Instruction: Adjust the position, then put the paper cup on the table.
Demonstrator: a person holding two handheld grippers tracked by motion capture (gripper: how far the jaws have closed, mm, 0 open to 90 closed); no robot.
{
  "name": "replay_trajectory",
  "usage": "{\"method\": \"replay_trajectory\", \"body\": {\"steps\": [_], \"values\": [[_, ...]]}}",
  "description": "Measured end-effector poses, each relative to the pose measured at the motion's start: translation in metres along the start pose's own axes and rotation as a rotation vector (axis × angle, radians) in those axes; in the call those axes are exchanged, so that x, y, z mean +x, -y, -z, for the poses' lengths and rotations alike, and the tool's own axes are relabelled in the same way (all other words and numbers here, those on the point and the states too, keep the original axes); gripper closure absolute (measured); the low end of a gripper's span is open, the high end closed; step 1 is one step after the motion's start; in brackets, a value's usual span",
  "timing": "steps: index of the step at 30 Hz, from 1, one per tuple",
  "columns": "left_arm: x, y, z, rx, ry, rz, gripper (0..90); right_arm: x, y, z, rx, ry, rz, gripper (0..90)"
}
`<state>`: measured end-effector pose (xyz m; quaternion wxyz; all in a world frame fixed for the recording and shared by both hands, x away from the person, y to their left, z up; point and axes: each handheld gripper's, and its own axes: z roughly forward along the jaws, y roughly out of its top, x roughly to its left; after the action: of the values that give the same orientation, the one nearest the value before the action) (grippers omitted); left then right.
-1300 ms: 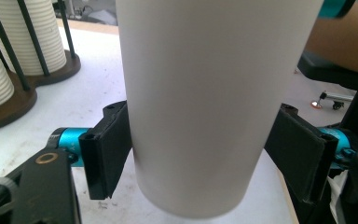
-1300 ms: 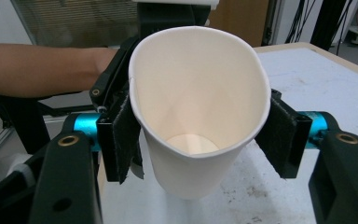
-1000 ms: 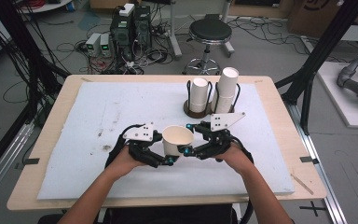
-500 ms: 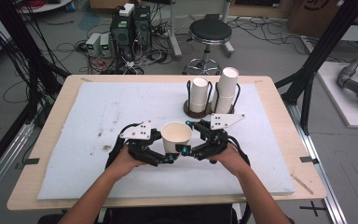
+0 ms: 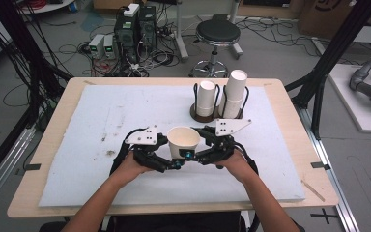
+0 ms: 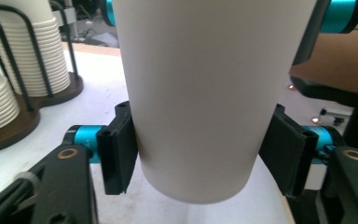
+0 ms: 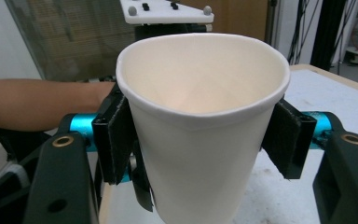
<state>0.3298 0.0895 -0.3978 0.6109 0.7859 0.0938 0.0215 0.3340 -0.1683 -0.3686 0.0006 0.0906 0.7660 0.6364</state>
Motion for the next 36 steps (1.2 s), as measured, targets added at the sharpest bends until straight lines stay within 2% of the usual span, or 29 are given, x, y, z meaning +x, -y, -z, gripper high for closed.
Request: {"method": "replay_trajectory", "body": {"steps": [2, 7, 16, 21, 27, 36], "values": [[0.002, 0.002, 0.003, 0.013, -0.024, 0.007, 26.2, -0.001, -0.001, 0.002, 0.012, 0.023, 0.017, 34.9], [0.008, 0.007, 0.023, 0.002, -0.104, 0.037, 25.2, -0.004, -0.002, 0.010, 0.013, 0.084, 0.029, 36.5], [0.021, 0.015, 0.062, -0.034, -0.281, 0.067, 24.0, -0.008, -0.003, 0.017, 0.010, 0.121, 0.030, 37.2], [0.027, 0.020, 0.075, -0.054, -0.348, 0.090, 22.8, -0.013, -0.001, 0.018, 0.017, 0.150, 0.030, 37.3], [0.031, 0.021, 0.083, -0.076, -0.385, 0.110, 20.2, -0.014, -0.001, 0.019, 0.039, 0.167, 0.033, 37.3], [0.033, 0.023, 0.086, -0.073, -0.400, 0.114, 20.2, -0.015, -0.001, 0.029, 0.025, 0.190, 0.037, 37.2]]}}
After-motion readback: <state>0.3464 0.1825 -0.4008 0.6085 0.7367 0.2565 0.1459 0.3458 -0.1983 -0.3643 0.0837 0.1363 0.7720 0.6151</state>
